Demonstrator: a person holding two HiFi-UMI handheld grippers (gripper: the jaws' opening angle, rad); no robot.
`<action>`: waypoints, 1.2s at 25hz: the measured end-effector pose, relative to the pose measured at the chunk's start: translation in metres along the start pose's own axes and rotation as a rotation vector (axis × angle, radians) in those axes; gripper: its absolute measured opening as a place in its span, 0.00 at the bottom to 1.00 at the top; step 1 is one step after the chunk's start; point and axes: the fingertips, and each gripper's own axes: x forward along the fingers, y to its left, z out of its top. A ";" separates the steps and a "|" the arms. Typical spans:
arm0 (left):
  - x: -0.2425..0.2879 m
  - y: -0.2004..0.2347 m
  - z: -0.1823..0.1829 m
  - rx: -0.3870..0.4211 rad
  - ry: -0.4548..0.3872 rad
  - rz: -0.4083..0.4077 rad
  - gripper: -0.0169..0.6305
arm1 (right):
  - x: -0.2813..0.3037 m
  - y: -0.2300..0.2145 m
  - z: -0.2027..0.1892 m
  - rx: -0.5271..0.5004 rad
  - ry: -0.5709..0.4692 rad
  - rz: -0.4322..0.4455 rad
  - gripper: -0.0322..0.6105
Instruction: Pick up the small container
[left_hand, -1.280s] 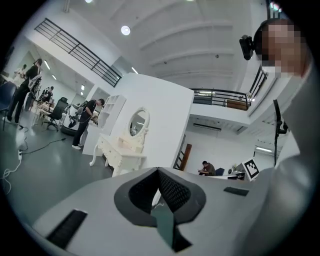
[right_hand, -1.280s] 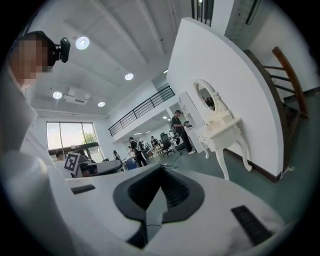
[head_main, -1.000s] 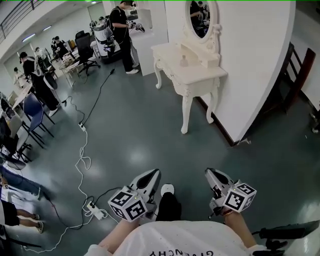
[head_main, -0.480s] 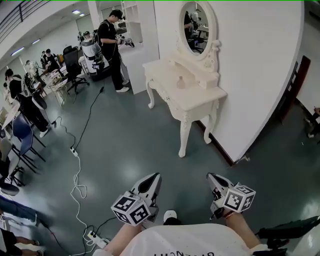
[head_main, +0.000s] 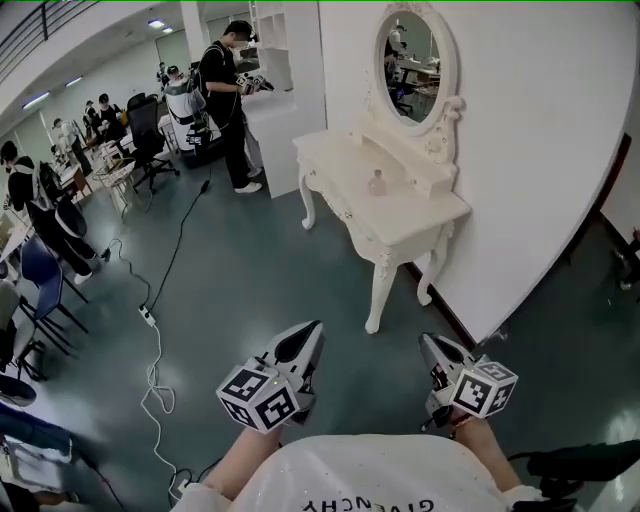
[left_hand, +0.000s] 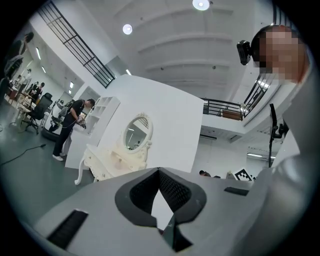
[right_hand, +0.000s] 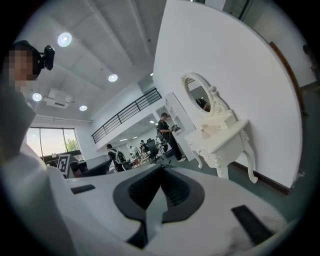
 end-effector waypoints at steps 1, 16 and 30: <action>0.005 0.004 -0.003 -0.011 0.004 0.001 0.03 | 0.004 -0.005 -0.003 0.004 0.011 -0.006 0.05; 0.089 0.062 -0.024 -0.063 0.074 0.011 0.03 | 0.093 -0.070 0.007 0.090 0.065 0.003 0.05; 0.226 0.128 0.019 -0.035 0.062 0.069 0.03 | 0.212 -0.154 0.118 0.083 0.054 0.087 0.05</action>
